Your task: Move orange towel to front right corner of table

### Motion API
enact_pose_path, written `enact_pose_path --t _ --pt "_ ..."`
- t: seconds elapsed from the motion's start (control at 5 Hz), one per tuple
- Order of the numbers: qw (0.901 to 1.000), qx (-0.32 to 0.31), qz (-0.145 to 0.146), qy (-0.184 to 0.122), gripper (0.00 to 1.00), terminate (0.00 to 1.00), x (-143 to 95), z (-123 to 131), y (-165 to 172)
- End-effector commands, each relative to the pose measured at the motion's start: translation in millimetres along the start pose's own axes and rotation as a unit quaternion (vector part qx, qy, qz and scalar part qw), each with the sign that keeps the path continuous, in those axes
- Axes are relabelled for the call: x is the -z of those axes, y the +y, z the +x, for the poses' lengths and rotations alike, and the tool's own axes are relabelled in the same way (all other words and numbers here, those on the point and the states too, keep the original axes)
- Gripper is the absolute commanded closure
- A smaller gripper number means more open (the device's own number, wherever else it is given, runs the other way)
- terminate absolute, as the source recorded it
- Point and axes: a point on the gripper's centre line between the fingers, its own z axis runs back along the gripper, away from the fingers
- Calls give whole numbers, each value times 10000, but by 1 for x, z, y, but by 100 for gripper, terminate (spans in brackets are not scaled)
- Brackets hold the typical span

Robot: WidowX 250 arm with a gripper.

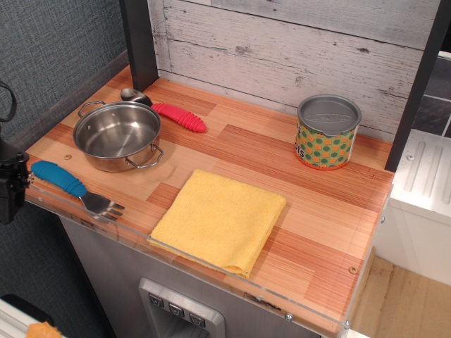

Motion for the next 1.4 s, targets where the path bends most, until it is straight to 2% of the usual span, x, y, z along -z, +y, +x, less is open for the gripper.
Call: enact_pose_path --t 0.0,0.4,0.8,1.0,1.2 --pt "10000 0 0 0 0 0 0 0 0" --pt "9950 625 25 -783 0 0 -20 12 -56" --pt "9818 1283 -386 -1342 0 0 -41 23 -118" --pt "9760 1496 -434 -1522 100 0 -37 30 -143" --pt "9735 1704 -523 -1434 100 0 -25 39 -165"
